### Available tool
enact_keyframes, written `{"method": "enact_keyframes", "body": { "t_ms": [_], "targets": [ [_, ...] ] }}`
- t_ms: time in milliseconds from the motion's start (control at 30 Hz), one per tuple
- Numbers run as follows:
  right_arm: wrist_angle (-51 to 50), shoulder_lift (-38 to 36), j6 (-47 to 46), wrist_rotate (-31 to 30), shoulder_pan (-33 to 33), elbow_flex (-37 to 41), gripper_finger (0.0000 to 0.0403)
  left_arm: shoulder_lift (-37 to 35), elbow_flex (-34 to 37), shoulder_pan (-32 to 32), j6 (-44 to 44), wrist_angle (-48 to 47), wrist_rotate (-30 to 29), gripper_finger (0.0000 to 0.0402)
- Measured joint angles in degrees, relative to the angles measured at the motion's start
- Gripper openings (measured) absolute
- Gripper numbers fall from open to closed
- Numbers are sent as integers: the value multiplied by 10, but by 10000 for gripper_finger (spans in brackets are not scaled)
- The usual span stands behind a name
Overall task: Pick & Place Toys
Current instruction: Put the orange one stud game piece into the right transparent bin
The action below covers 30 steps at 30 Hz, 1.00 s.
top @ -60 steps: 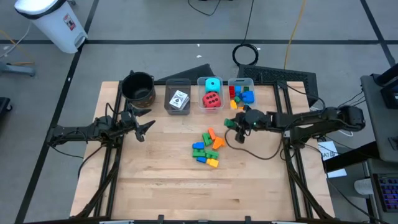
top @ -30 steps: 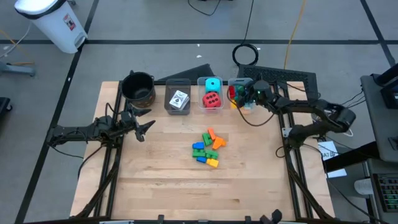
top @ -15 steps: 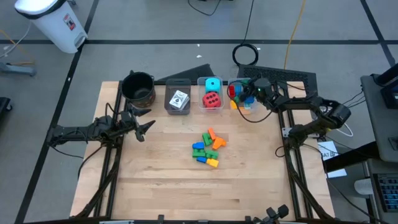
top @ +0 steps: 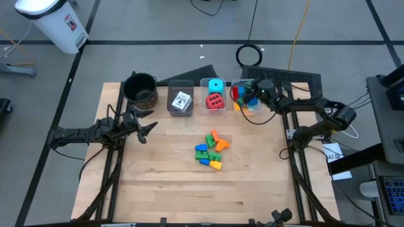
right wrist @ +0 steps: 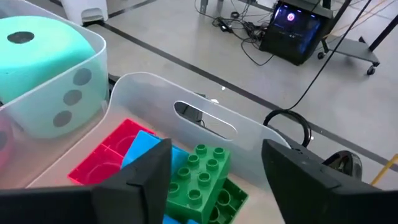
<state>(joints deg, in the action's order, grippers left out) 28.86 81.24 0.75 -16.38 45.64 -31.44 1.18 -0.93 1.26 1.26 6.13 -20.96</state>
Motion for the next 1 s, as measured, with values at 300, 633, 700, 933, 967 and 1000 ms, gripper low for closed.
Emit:
{"method": "enact_keyframes", "body": {
  "t_ms": [300,633,700,933,967,1000],
  "targets": [
    [-56,-87,15,4,-108,0,256,0,0,0,0,0,0,292],
    [-78,-143,-27,152,-309,0,248,0,0,0,0,0,0,292],
    [-81,-130,-25,150,-350,0,248,0,0,0,0,0,0,292],
    [-77,-52,-70,132,-410,-31,259,0,0,0,0,0,0,292],
    [-88,-40,-71,135,-410,-41,260,0,0,0,0,-1,0,292],
    [-94,-26,-68,139,-410,-51,260,0,0,0,0,0,0,292]
  ]
}}
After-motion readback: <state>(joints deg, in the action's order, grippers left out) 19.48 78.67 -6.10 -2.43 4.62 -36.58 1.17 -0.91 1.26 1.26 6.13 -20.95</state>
